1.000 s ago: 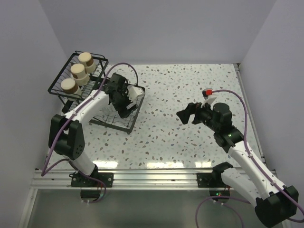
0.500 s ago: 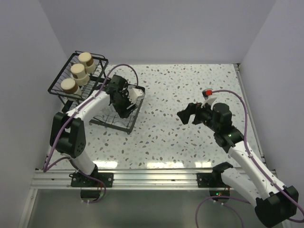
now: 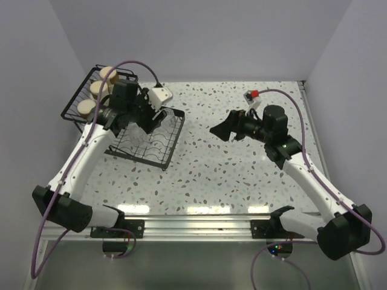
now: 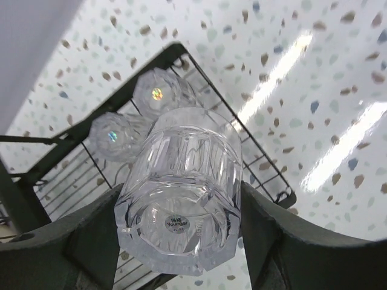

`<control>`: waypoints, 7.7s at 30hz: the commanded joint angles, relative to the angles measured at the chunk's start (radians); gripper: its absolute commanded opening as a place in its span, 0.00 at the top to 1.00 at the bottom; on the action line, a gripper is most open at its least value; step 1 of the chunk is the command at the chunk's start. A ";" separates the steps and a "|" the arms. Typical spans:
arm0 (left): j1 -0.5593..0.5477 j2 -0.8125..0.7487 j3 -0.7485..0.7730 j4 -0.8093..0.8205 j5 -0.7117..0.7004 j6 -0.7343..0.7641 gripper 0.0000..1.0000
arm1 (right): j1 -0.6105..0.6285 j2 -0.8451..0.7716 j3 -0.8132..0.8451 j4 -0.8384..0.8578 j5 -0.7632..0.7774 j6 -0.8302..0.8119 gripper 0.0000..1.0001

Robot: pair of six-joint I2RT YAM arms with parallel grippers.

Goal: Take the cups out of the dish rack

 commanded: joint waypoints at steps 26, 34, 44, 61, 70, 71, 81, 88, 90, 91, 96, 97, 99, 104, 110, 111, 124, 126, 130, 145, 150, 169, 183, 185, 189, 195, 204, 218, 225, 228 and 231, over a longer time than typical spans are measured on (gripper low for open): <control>0.105 -0.190 0.132 0.257 0.623 -0.383 1.00 | 0.219 0.416 0.350 0.869 -0.236 0.585 0.84; 0.106 -0.191 0.017 0.258 0.481 -0.354 0.35 | 0.222 0.323 0.336 0.478 -0.186 0.301 1.00; 0.105 -0.223 -0.014 0.198 0.283 -0.235 0.00 | 0.222 0.172 0.387 -0.480 0.380 -0.197 1.00; 0.105 -0.226 -0.132 0.171 0.092 -0.197 0.00 | 0.224 0.214 0.131 -0.892 0.700 -0.120 1.00; 0.105 -0.187 -0.199 0.148 -0.027 -0.149 0.00 | 0.222 0.225 0.010 -0.750 0.736 -0.047 1.00; 0.105 -0.182 -0.205 0.146 -0.036 -0.136 0.00 | 0.224 0.219 -0.002 -0.731 0.749 -0.039 1.00; 0.095 -0.090 -0.245 0.137 -0.156 -0.068 0.09 | 0.222 0.130 -0.079 -0.675 0.818 0.031 0.86; 0.072 -0.013 -0.273 0.184 -0.273 -0.014 0.08 | 0.224 0.082 -0.035 -0.710 0.795 0.025 0.58; 0.068 0.019 -0.268 0.198 -0.293 0.004 0.09 | 0.222 0.067 -0.015 -0.719 0.775 0.022 0.56; 0.065 0.033 -0.265 0.204 -0.303 0.010 0.08 | 0.222 0.059 -0.009 -0.721 0.767 0.019 0.56; 0.060 0.149 -0.184 0.123 -0.316 0.047 0.07 | 0.222 0.039 0.016 -0.719 0.749 0.007 0.53; 0.060 0.163 -0.175 0.111 -0.314 0.051 0.07 | 0.224 0.036 0.017 -0.717 0.752 0.005 0.53; 0.060 0.194 -0.161 0.099 -0.323 0.071 0.05 | 0.224 0.030 0.013 -0.711 0.749 -0.002 0.53; 0.060 0.244 -0.130 0.106 -0.365 0.085 0.00 | 0.224 0.031 0.010 -0.698 0.731 -0.013 0.53; 0.060 0.274 -0.116 0.129 -0.374 0.084 0.00 | 0.224 0.024 0.016 -0.687 0.723 -0.033 0.52; 0.062 0.277 -0.118 0.135 -0.377 0.087 0.00 | 0.224 0.021 0.016 -0.687 0.724 -0.037 0.52; 0.100 0.333 -0.147 0.112 -0.313 0.111 0.12 | 0.224 0.005 0.019 -0.671 0.714 -0.050 0.51; 0.108 0.335 -0.149 0.105 -0.296 0.114 0.19 | 0.224 -0.002 0.022 -0.675 0.714 -0.048 0.51; 0.111 0.334 -0.144 0.080 -0.261 0.114 0.32 | 0.222 -0.013 0.025 -0.676 0.717 -0.051 0.50; 0.109 0.211 -0.006 -0.049 -0.141 0.053 1.00 | 0.224 -0.094 0.154 -0.632 0.542 -0.128 0.30; 0.108 0.133 0.057 -0.030 -0.095 -0.004 1.00 | 0.222 -0.122 0.172 -0.480 0.347 -0.134 0.20; 0.120 -0.209 0.034 0.356 0.689 -0.442 1.00 | 0.224 0.083 0.186 0.453 -0.109 0.330 0.24; 0.125 -0.219 0.008 0.402 0.827 -0.488 1.00 | 0.240 0.172 0.183 0.563 -0.106 0.427 0.41; 0.125 -0.223 0.002 0.405 0.835 -0.488 1.00 | 0.247 0.179 0.177 0.583 -0.099 0.441 0.42; 0.125 -0.223 -0.018 0.404 0.826 -0.482 1.00 | 0.251 0.180 0.181 0.596 -0.104 0.453 0.69; 0.125 -0.222 -0.106 0.419 0.793 -0.434 0.98 | 0.256 0.156 0.200 0.508 -0.109 0.420 1.00; 0.125 -0.223 -0.138 0.382 0.539 -0.347 0.00 | 0.254 0.056 0.350 -0.457 0.381 -0.046 1.00; 0.125 -0.248 -0.182 0.323 0.338 -0.272 0.00 | 0.256 0.079 0.533 -1.345 0.864 -0.036 1.00; 0.125 -0.248 -0.192 0.321 0.355 -0.260 0.00 | 0.254 0.057 0.375 -1.252 0.829 0.015 1.00; 0.125 -0.252 -0.193 0.320 0.353 -0.260 0.00 | 0.253 0.047 0.336 -1.167 0.839 0.015 1.00; 0.125 -0.259 -0.195 0.312 0.352 -0.257 0.00 | 0.251 0.047 0.298 -1.116 0.850 0.012 1.00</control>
